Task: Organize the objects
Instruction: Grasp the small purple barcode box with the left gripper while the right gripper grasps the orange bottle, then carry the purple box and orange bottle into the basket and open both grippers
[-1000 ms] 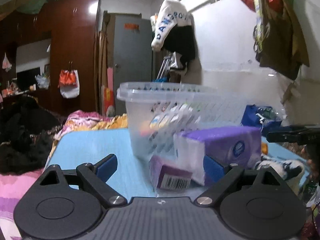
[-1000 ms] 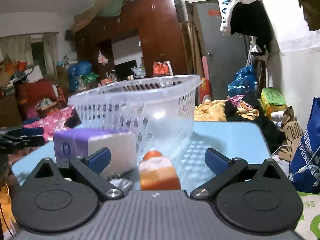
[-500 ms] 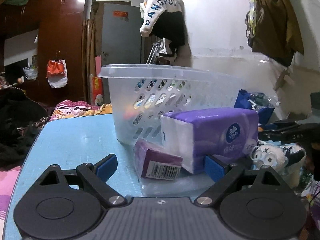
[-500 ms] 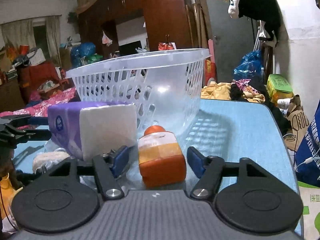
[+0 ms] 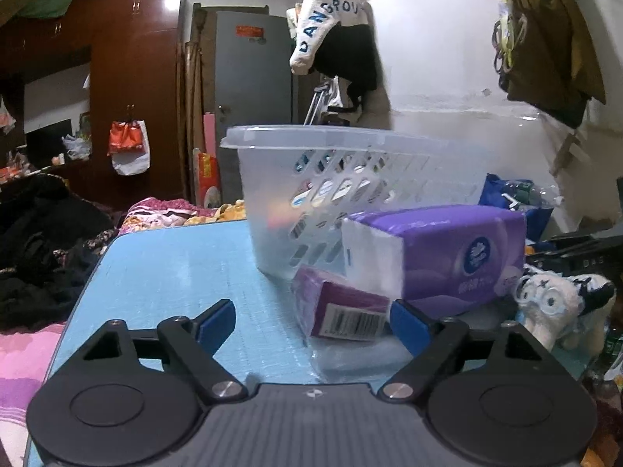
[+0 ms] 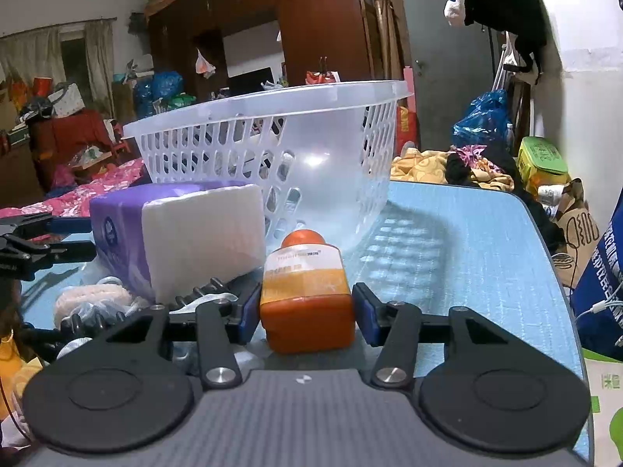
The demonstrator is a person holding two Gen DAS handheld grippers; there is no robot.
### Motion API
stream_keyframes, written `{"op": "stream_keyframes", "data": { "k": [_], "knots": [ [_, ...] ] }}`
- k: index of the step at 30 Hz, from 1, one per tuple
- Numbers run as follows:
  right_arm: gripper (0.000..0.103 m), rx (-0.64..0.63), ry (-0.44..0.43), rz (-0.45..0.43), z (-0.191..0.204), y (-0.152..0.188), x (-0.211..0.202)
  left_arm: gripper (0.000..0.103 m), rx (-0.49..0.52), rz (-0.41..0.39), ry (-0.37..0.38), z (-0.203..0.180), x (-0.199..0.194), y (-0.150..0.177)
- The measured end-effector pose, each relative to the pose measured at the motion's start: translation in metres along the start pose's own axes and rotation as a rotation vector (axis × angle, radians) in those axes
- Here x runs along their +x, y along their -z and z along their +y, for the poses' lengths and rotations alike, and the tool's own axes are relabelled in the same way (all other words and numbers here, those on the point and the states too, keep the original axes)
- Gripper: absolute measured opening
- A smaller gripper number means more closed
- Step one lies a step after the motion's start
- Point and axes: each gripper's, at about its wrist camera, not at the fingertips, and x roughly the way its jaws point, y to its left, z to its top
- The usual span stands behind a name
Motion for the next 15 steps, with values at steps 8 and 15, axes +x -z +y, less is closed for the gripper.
{"op": "stream_keyframes", "data": {
  "k": [8, 15],
  "knots": [
    [0.053, -0.002, -0.001, 0.001, 0.002, 0.0, 0.0, 0.083, 0.078, 0.029, -0.079, -0.021, 0.014, -0.009],
    [0.053, -0.017, 0.003, 0.004, 0.004, 0.001, 0.001, 0.065, 0.109, 0.094, -0.102, -0.04, 0.028, -0.016]
  ]
}}
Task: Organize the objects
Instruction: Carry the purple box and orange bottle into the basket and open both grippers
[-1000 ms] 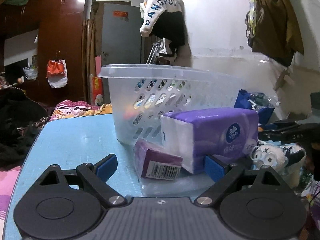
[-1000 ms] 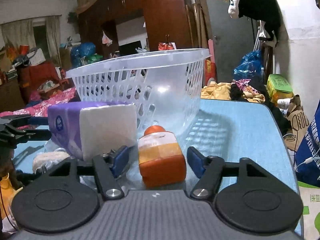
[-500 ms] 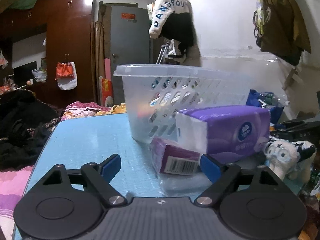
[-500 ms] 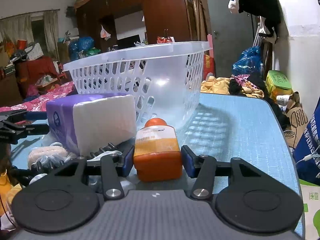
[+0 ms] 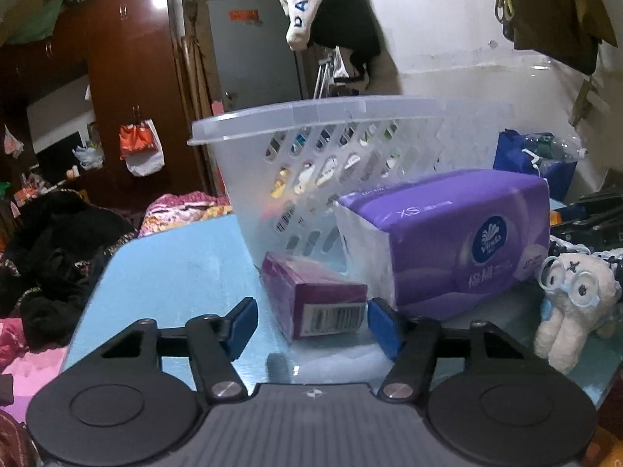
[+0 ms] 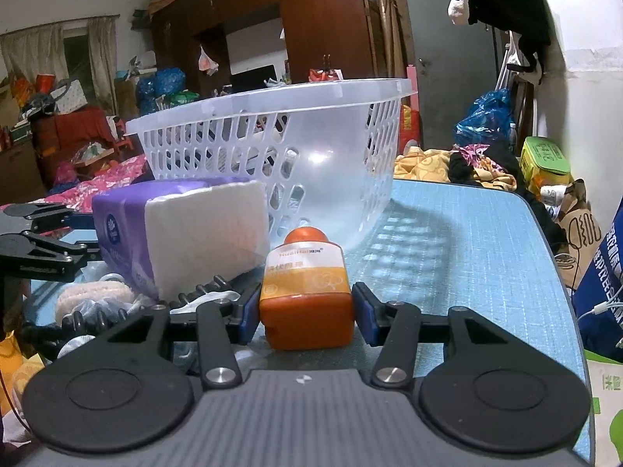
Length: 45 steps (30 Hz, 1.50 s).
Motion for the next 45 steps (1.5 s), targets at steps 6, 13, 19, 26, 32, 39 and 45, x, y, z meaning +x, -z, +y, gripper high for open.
{"op": "stream_keyframes", "data": {
  "k": [6, 13, 19, 26, 32, 39, 45],
  "knots": [
    [0.054, -0.003, -0.004, 0.019, 0.001, 0.001, 0.002, 0.065, -0.006, 0.06, -0.013, -0.006, 0.009, -0.005],
    [0.053, -0.008, 0.002, 0.01, 0.005, 0.004, -0.001, 0.055, -0.004, 0.017, -0.06, -0.012, 0.002, -0.002],
    [0.052, -0.02, 0.028, -0.043, 0.009, 0.006, -0.009, 0.055, 0.03, -0.102, -0.101, -0.018, -0.017, 0.007],
    [0.052, -0.001, 0.034, -0.109, 0.006, 0.008, -0.02, 0.055, 0.038, -0.19, -0.105, -0.015, -0.039, 0.008],
    [0.052, 0.008, 0.04, -0.165, 0.003, 0.004, -0.036, 0.055, 0.012, -0.251, -0.097, -0.005, -0.051, 0.004],
    [0.052, -0.018, 0.022, -0.306, 0.015, -0.025, -0.079, 0.055, -0.01, -0.371, -0.051, -0.007, -0.08, -0.027],
    [0.052, -0.155, 0.082, -0.292, 0.041, -0.109, -0.059, 0.055, 0.004, -0.369, 0.002, -0.004, -0.07, -0.117]
  ]
}}
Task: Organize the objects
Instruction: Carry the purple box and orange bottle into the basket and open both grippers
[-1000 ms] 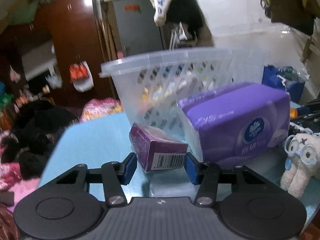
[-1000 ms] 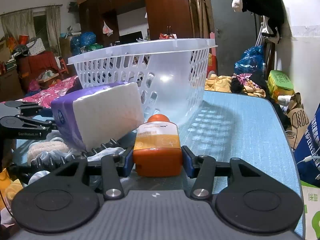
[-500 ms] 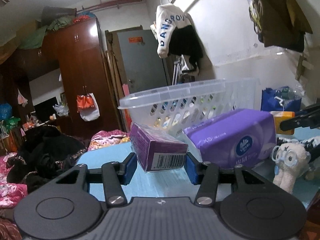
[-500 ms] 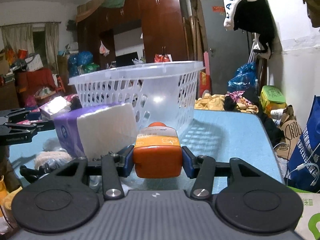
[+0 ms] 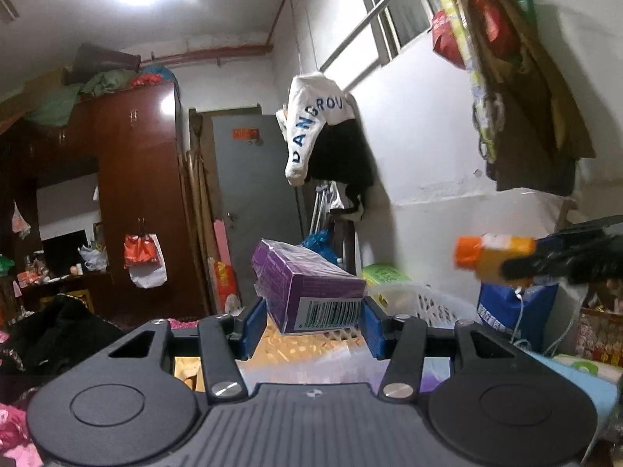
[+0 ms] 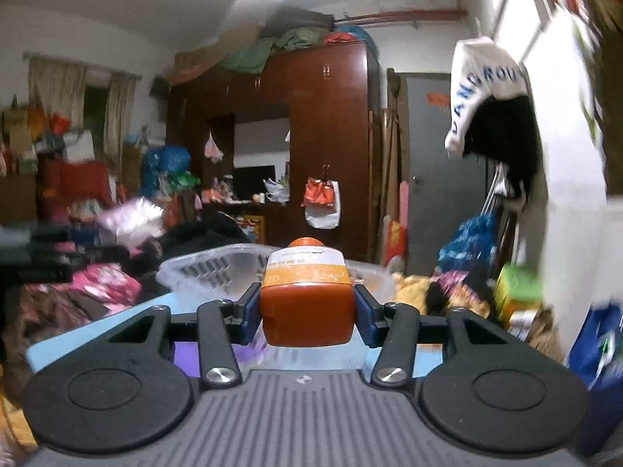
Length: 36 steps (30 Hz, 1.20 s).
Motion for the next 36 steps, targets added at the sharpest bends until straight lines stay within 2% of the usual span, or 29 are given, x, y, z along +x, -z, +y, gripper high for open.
{"op": "stream_keyframes", "data": {
  "k": [3, 7, 10, 14, 20, 21, 22, 23, 25, 27, 29, 31, 34, 36],
  "knots": [
    [0.052, -0.015, 0.024, 0.071, 0.001, -0.018, 0.044, 0.055, -0.005, 0.103, -0.005, 0.007, 0.051, -0.02],
    [0.052, 0.027, 0.043, 0.213, -0.008, -0.021, 0.106, 0.055, -0.035, 0.257, -0.027, 0.02, 0.114, -0.017],
    [0.052, 0.067, 0.02, 0.288, -0.012, -0.013, 0.132, 0.055, -0.075, 0.326, -0.015, 0.032, 0.139, -0.009],
    [0.052, 0.075, 0.031, 0.345, -0.013, -0.003, 0.151, 0.055, -0.114, 0.369, -0.003, 0.041, 0.15, 0.003],
    [0.052, 0.078, 0.049, 0.367, -0.014, 0.007, 0.154, 0.058, -0.144, 0.368, 0.023, 0.046, 0.153, 0.013],
    [0.053, 0.079, 0.05, 0.366, -0.015, 0.007, 0.151, 0.067, -0.137, 0.364, 0.023, 0.045, 0.15, 0.014],
    [0.057, 0.084, 0.049, 0.357, -0.016, 0.004, 0.151, 0.076, -0.127, 0.353, 0.018, 0.043, 0.148, 0.014],
    [0.063, 0.094, 0.053, 0.339, -0.016, 0.002, 0.145, 0.089, -0.117, 0.335, 0.013, 0.04, 0.145, 0.014],
    [0.091, 0.103, 0.06, 0.282, -0.018, -0.004, 0.132, 0.09, -0.107, 0.295, 0.015, 0.039, 0.135, 0.014],
    [0.099, 0.092, 0.07, 0.218, -0.018, -0.006, 0.113, 0.09, -0.115, 0.257, 0.02, 0.039, 0.119, 0.015],
    [0.103, 0.109, 0.058, 0.169, -0.02, -0.004, 0.091, 0.09, -0.133, 0.212, 0.03, 0.04, 0.097, 0.019],
    [0.103, 0.155, -0.001, 0.116, -0.024, 0.007, 0.063, 0.09, -0.165, 0.174, 0.052, 0.043, 0.069, 0.03],
    [0.103, 0.203, -0.079, 0.072, -0.028, 0.036, 0.024, 0.09, -0.238, 0.14, 0.136, 0.049, 0.027, 0.058],
    [0.103, 0.221, -0.108, 0.072, -0.024, 0.063, 0.006, 0.091, -0.276, 0.123, 0.179, 0.051, 0.001, 0.082]
  ]
}}
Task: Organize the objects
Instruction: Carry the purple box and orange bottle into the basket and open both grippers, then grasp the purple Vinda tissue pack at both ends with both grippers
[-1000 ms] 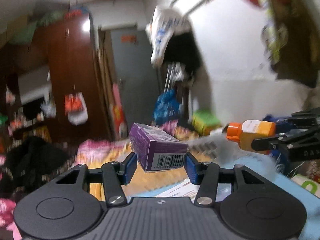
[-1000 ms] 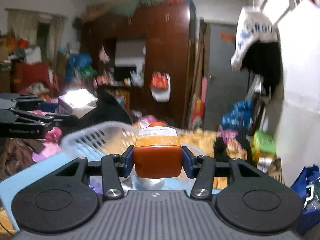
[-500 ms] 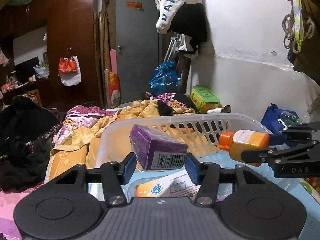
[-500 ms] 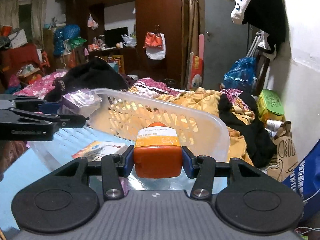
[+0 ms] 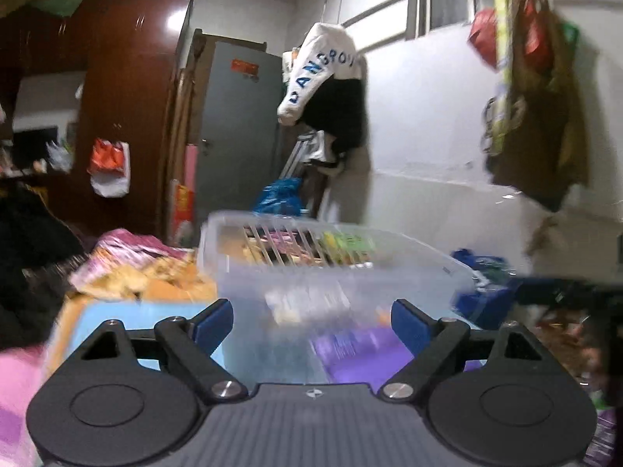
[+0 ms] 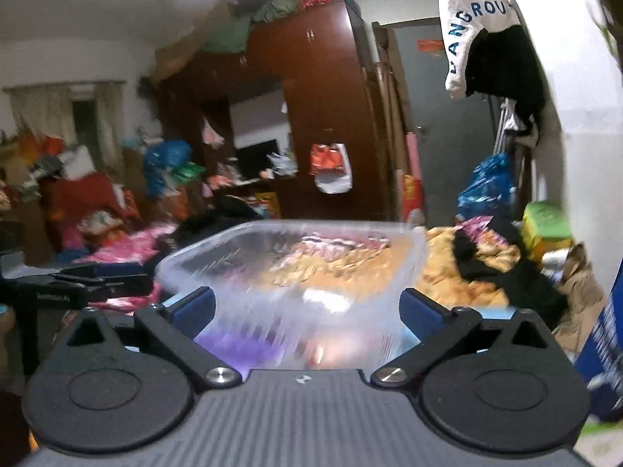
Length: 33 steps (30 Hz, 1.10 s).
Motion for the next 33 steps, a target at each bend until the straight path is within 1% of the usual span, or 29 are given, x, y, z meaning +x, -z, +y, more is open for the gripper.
{"op": "stream_keyframes", "data": {
  "k": [2, 4, 5, 8, 11, 13, 14, 16, 18, 19, 20, 22, 23, 25, 26, 27, 28, 29, 30, 31, 32, 33],
  "knots": [
    [0.103, 0.003, -0.01, 0.004, 0.003, 0.021, -0.005, 0.091, -0.012, -0.006, 0.017, 0.001, -0.013, 0.022],
    [0.103, 0.005, -0.01, -0.004, 0.008, 0.039, -0.013, 0.092, 0.003, 0.022, 0.026, 0.0, -0.014, 0.035],
    [0.103, 0.002, -0.012, -0.007, 0.01, 0.043, -0.014, 0.092, 0.023, 0.041, 0.028, -0.003, -0.012, 0.039],
    [0.103, -0.005, -0.032, -0.018, 0.014, 0.039, -0.011, 0.092, 0.046, 0.054, 0.043, -0.006, -0.008, 0.045],
    [0.103, -0.041, -0.038, -0.01, 0.019, 0.033, -0.002, 0.092, 0.038, 0.063, 0.094, -0.006, -0.003, 0.051],
    [0.102, -0.06, -0.061, 0.011, 0.018, 0.031, 0.007, 0.092, 0.037, 0.064, 0.125, -0.008, -0.001, 0.055],
    [0.099, -0.066, -0.074, 0.022, 0.018, 0.032, 0.011, 0.091, 0.042, 0.067, 0.138, -0.01, 0.001, 0.058],
    [0.088, -0.073, -0.08, 0.047, 0.021, 0.036, 0.017, 0.091, 0.051, 0.068, 0.151, -0.012, 0.003, 0.062],
    [0.084, -0.088, -0.088, 0.066, 0.025, 0.037, 0.024, 0.091, 0.05, 0.065, 0.162, -0.014, 0.007, 0.064],
    [0.08, -0.094, -0.095, 0.073, 0.025, 0.039, 0.026, 0.091, 0.047, 0.065, 0.168, -0.014, 0.01, 0.064],
    [0.078, -0.099, -0.102, 0.082, 0.025, 0.038, 0.03, 0.091, 0.044, 0.065, 0.174, -0.015, 0.012, 0.065],
    [0.073, -0.108, -0.11, 0.099, 0.027, 0.043, 0.033, 0.089, 0.037, 0.067, 0.168, -0.017, 0.018, 0.065],
    [0.072, -0.113, -0.113, 0.107, 0.027, 0.043, 0.036, 0.089, 0.038, 0.063, 0.166, -0.018, 0.019, 0.066],
    [0.07, -0.117, -0.115, 0.118, 0.029, 0.046, 0.04, 0.084, 0.035, 0.062, 0.167, -0.018, 0.022, 0.066],
    [0.068, -0.113, -0.119, 0.121, 0.027, 0.046, 0.041, 0.077, 0.031, 0.064, 0.169, -0.019, 0.024, 0.066],
    [0.064, -0.107, -0.128, 0.124, 0.026, 0.046, 0.043, 0.071, 0.026, 0.072, 0.174, -0.019, 0.026, 0.066],
    [0.058, -0.102, -0.139, 0.127, 0.027, 0.047, 0.044, 0.068, 0.027, 0.079, 0.183, -0.02, 0.027, 0.067],
    [0.058, -0.095, -0.151, 0.129, 0.025, 0.047, 0.045, 0.065, 0.035, 0.081, 0.171, -0.022, 0.028, 0.067],
    [0.058, -0.092, -0.153, 0.127, 0.024, 0.048, 0.044, 0.06, 0.044, 0.075, 0.151, -0.025, 0.028, 0.067],
    [0.058, -0.092, -0.157, 0.124, 0.023, 0.049, 0.042, 0.058, 0.044, 0.071, 0.141, -0.025, 0.027, 0.068],
    [0.057, -0.09, -0.158, 0.123, 0.023, 0.049, 0.041, 0.057, 0.041, 0.07, 0.146, -0.024, 0.027, 0.068],
    [0.057, -0.091, -0.158, 0.121, 0.022, 0.049, 0.039, 0.054, 0.036, 0.066, 0.151, -0.023, 0.026, 0.068]
  ]
}}
